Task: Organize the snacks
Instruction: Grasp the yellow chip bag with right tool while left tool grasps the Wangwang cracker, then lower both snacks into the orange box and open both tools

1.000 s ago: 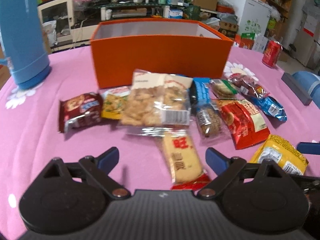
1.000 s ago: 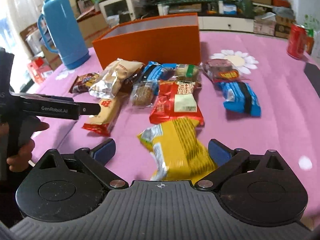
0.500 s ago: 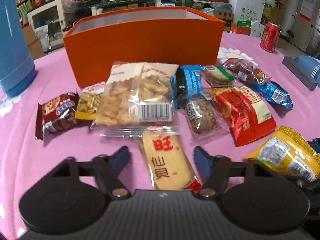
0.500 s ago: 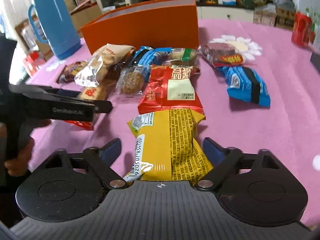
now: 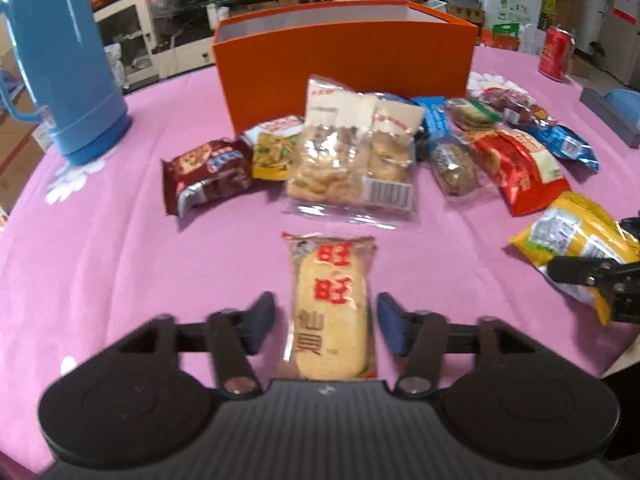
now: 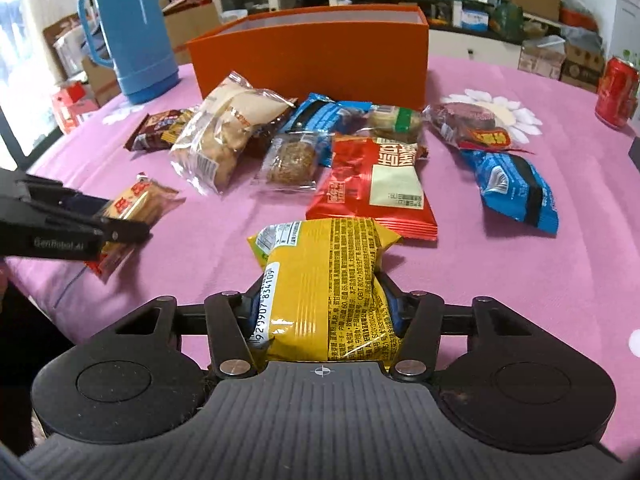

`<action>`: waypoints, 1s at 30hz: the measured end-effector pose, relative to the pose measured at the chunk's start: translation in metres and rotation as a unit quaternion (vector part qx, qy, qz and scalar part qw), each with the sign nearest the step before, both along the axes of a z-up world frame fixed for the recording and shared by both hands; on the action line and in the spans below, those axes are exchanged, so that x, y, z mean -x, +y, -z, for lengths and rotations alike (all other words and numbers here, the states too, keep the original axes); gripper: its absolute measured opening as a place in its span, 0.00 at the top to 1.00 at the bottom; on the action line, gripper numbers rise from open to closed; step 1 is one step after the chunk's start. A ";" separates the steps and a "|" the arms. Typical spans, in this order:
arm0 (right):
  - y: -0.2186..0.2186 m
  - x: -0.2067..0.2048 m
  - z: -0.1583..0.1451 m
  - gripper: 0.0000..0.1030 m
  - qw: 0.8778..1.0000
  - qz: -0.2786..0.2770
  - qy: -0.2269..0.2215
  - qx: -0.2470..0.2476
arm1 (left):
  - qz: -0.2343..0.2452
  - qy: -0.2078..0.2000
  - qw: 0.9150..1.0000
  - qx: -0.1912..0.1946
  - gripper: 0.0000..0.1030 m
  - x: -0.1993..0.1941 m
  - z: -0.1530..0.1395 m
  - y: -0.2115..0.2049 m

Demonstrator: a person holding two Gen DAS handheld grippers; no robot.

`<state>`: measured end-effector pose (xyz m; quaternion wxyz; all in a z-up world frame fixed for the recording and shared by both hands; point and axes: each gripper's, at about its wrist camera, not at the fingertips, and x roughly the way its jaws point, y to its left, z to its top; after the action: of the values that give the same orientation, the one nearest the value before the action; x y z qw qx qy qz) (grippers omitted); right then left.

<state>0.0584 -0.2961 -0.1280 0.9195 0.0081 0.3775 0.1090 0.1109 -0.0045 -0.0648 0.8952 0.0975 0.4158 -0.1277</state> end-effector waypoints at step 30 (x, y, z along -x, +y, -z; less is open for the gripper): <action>-0.008 -0.149 -0.130 0.71 0.986 0.024 -0.155 -0.064 | -0.024 -0.102 0.981 0.163 0.66 -0.172 -0.111 -0.017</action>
<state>0.2073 -0.3043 0.0019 0.9668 0.0587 0.2225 0.1110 0.2830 -0.0218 0.0461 0.9394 -0.0475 0.2986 -0.1614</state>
